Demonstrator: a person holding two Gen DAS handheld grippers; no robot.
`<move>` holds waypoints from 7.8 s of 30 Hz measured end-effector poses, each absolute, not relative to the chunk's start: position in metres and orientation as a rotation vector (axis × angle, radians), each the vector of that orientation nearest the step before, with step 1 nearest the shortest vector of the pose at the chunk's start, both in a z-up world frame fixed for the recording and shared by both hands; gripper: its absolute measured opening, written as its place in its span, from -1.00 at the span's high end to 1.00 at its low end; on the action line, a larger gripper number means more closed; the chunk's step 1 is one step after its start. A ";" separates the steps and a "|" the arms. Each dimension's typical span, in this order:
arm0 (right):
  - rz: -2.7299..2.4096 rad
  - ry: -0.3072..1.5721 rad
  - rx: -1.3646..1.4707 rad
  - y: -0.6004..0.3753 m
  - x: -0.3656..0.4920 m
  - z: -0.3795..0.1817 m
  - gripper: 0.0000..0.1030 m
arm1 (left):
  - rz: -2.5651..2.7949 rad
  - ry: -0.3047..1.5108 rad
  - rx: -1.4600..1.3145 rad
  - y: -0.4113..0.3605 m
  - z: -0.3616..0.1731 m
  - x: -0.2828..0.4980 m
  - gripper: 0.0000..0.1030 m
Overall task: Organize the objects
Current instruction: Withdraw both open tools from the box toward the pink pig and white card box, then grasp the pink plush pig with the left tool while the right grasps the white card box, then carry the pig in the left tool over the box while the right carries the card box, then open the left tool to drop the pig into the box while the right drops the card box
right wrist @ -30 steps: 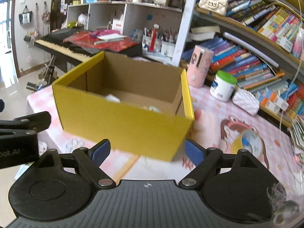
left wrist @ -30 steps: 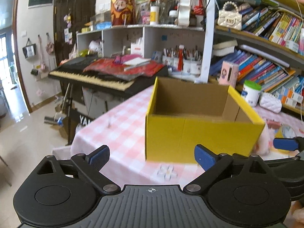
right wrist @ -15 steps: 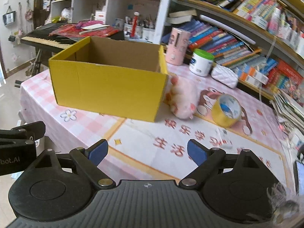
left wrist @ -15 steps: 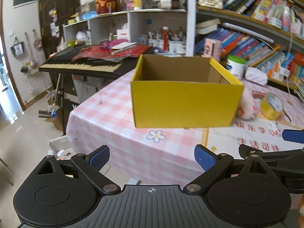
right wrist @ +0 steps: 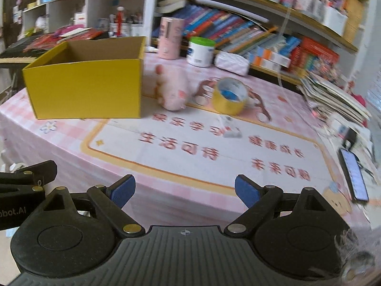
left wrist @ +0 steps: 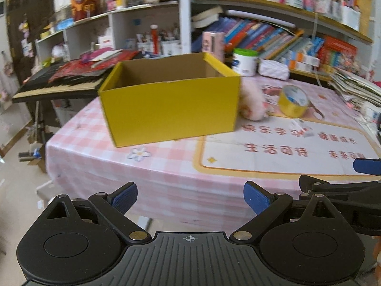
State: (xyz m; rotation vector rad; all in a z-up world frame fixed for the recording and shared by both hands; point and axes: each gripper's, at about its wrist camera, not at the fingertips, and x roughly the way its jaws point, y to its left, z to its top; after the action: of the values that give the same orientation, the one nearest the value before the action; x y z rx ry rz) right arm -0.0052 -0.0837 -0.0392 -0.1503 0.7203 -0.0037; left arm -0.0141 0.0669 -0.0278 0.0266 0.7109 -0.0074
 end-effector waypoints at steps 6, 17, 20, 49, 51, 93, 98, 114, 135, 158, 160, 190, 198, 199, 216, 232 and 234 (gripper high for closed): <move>-0.077 0.730 -0.119 -0.111 -0.009 -0.039 -0.76 | -0.080 0.704 0.050 0.044 -0.026 -0.005 -0.89; -0.150 0.744 -0.095 -0.162 0.017 -0.039 -0.76 | -0.147 0.711 0.063 -0.002 -0.026 0.029 -0.89; -0.139 0.747 -0.097 -0.173 0.034 -0.038 -0.76 | -0.138 0.707 0.049 -0.010 -0.025 0.043 -0.89; 0.180 0.895 -0.170 -0.190 0.211 -0.086 -0.14 | 0.164 0.780 -0.045 -0.033 -0.040 0.124 -0.89; 0.194 0.894 -0.168 -0.188 0.215 -0.089 -0.12 | 0.180 0.784 -0.046 -0.032 -0.040 0.125 -0.89; 0.147 0.737 -0.118 -0.281 0.204 -0.048 0.47 | 0.430 0.692 0.215 -0.129 -0.068 0.250 -0.67; 0.135 0.736 -0.117 -0.287 0.202 -0.048 0.47 | 0.379 0.731 0.197 -0.130 -0.076 0.259 -0.23; 0.142 0.744 -0.087 -0.275 0.198 -0.049 0.46 | 0.109 0.786 0.035 -0.122 -0.054 0.199 0.06; 0.166 0.745 -0.124 -0.245 0.176 -0.042 0.46 | 0.044 0.754 -0.026 -0.096 -0.040 0.156 0.09; 0.254 0.716 -0.196 -0.098 0.087 -0.025 0.46 | 0.125 0.687 -0.055 0.032 -0.015 0.055 0.09; 0.261 0.714 -0.193 -0.086 0.079 -0.025 0.46 | 0.129 0.685 -0.051 0.042 -0.014 0.046 0.09; 0.282 0.533 -0.126 -0.002 0.075 0.023 0.46 | 0.096 0.445 -0.053 0.117 0.036 0.037 0.08; 0.317 0.479 -0.134 0.008 0.143 0.038 0.46 | 0.132 0.430 -0.054 0.123 0.039 0.092 0.08; 0.321 0.482 -0.137 0.009 0.152 0.037 0.46 | 0.138 0.433 -0.052 0.124 0.038 0.101 0.08; 0.407 0.608 -0.229 0.024 0.248 -0.008 0.46 | 0.171 0.549 0.003 0.118 0.006 0.178 0.30; 0.467 0.660 -0.346 0.040 0.256 -0.029 0.43 | 0.215 0.619 -0.050 0.127 -0.010 0.180 0.23; 0.461 0.652 -0.324 0.037 0.254 -0.026 0.38 | 0.221 0.603 -0.052 0.127 -0.006 0.176 0.14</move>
State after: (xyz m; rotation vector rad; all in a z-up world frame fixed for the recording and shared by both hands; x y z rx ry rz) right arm 0.2537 0.0373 -0.0258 -0.3237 0.6524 0.4615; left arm 0.1761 0.1270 -0.0060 -0.0517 0.6027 0.2212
